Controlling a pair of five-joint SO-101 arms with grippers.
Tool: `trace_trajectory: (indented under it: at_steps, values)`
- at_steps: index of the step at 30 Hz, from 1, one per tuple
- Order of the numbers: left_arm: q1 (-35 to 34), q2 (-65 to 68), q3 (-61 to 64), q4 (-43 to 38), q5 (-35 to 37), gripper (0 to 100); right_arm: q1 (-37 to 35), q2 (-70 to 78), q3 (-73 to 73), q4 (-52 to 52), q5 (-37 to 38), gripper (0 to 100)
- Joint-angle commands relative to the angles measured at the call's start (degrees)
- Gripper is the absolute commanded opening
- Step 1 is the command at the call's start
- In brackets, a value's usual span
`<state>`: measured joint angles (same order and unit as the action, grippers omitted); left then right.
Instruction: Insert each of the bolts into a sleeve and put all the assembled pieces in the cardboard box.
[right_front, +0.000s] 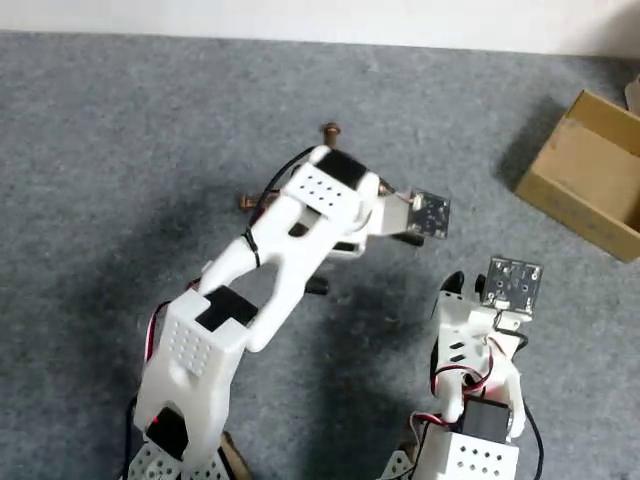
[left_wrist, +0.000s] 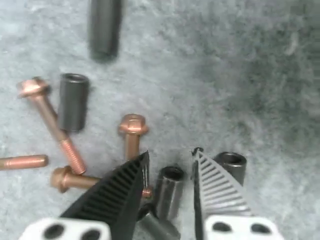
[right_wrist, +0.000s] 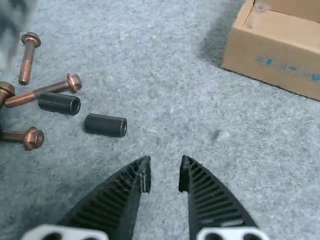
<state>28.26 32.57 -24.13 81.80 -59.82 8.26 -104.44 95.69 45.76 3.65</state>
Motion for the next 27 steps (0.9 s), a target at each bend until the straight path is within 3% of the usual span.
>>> trace_trajectory:
  at_steps: [1,4,14,27]
  values:
    - [-0.13,-2.86,-3.74,0.62,0.09,14,-0.57,0.31,6.29,-1.01,0.7,10.6]
    - [-1.1,0.57,-6.02,0.62,-2.37,14,-0.57,0.31,6.29,-1.01,0.7,10.6]
    - [-1.71,15.69,-18.15,0.35,-0.26,14,-0.57,0.31,6.29,-1.1,0.79,10.6]
    - [-3.21,14.46,-20.35,2.73,5.1,14,-2.07,0.31,6.29,-1.19,2.29,10.6]
